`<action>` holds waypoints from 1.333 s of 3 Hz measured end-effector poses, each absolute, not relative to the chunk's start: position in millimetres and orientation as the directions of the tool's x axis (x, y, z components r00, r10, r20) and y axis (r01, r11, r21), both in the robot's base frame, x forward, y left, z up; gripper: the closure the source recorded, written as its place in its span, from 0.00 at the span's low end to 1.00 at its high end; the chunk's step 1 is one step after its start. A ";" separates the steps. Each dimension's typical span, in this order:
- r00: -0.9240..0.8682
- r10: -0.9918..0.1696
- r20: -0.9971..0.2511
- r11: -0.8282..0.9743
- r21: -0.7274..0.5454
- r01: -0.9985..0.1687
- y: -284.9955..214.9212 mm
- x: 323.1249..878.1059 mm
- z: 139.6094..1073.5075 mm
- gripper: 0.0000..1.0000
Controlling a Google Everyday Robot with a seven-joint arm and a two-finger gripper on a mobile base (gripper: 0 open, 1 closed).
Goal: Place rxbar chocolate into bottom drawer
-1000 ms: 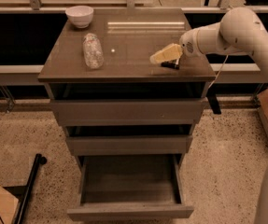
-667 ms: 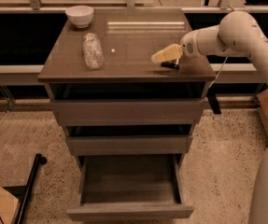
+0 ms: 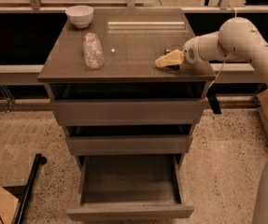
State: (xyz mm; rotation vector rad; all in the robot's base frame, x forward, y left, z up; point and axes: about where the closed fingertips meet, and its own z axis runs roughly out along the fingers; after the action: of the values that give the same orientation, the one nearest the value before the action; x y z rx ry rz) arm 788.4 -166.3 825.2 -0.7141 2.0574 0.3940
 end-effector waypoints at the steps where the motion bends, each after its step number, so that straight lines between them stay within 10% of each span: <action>1: -0.450 -0.359 -0.818 0.777 0.005 -0.629 -161.4 777.9 821.3 0.43; 4: -0.346 -0.412 -0.843 0.710 -0.059 -0.702 -132.9 758.5 864.0 1.00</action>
Offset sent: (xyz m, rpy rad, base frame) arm -0.0265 0.0165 0.0097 -0.0680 0.0176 0.0513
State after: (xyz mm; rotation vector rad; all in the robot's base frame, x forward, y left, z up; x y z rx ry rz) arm 758.5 -132.9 864.0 -0.8539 1.9851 0.3932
